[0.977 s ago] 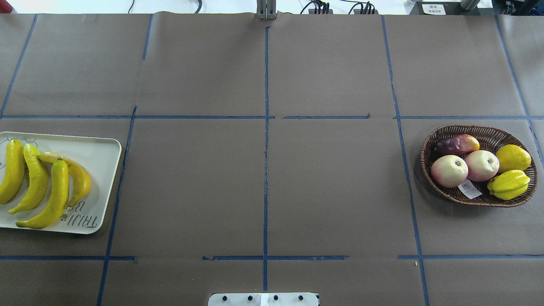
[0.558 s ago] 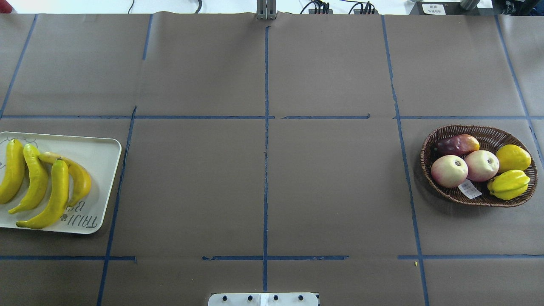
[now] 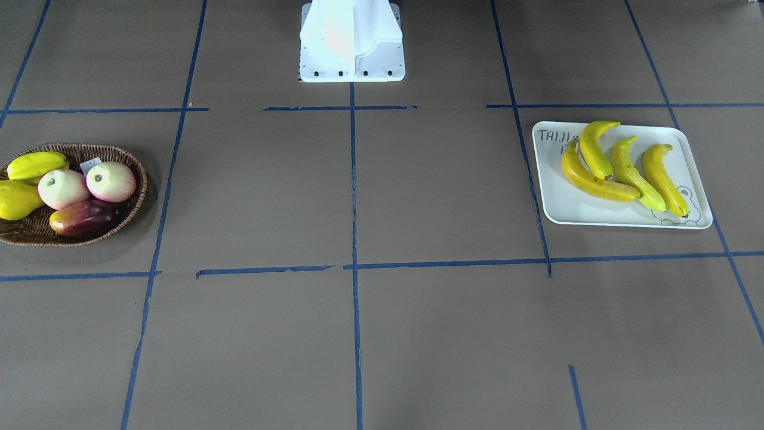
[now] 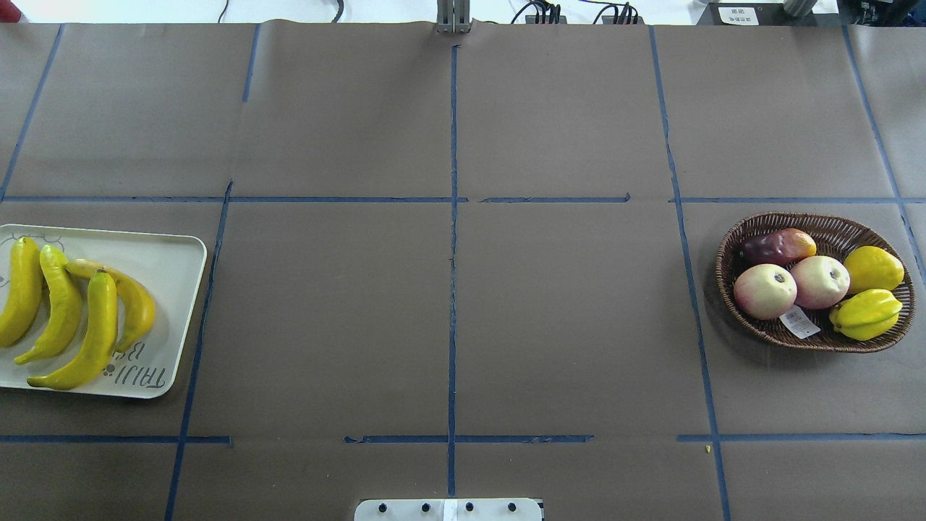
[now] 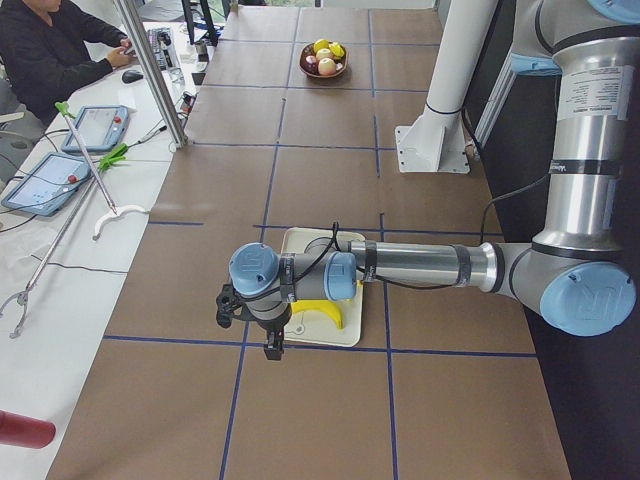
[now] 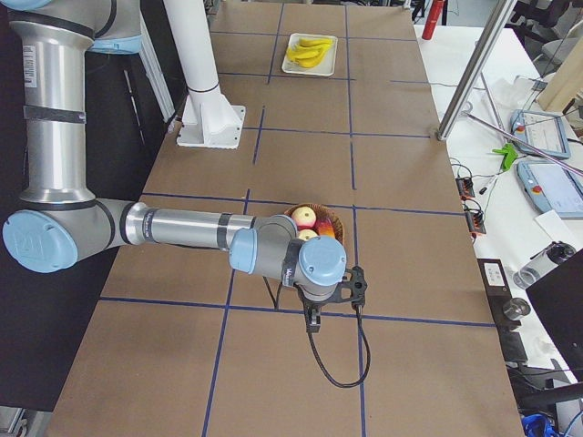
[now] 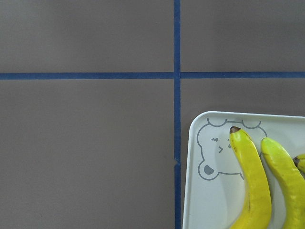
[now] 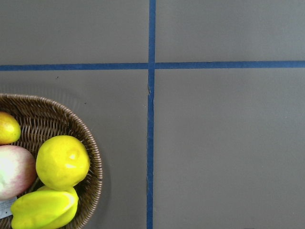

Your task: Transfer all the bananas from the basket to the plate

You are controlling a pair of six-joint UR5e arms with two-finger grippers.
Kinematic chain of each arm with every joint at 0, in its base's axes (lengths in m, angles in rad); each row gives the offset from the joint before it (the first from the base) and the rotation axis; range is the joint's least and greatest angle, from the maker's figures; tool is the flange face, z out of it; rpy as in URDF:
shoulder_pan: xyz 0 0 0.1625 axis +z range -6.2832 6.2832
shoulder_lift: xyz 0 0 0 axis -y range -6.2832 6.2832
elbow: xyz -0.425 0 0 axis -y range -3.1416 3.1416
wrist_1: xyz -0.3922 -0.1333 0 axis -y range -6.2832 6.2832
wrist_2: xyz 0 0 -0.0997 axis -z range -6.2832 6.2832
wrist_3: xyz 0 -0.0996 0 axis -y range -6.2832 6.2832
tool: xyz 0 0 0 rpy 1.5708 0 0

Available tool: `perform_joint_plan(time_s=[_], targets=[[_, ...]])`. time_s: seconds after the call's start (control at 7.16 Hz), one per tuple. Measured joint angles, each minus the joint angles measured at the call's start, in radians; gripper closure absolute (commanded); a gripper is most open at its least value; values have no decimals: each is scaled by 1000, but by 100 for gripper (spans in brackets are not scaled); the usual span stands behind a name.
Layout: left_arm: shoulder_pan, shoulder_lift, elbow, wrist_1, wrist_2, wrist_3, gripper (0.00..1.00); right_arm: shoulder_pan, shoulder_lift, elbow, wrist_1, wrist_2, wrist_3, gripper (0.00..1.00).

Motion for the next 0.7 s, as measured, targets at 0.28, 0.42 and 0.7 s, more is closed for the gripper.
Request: perform_joint_plan(time_s=[0.28,0.42,0.7], targets=[[0,-5,-1,0,0,-3,0,1,3,21,1,-3,46,0],[0,-8,-2,0,0,-3,0,1,3,24,1,-3,52,0],[0,-11,-2,0,0,-4,0,1,3,24,0,-3,54,0]])
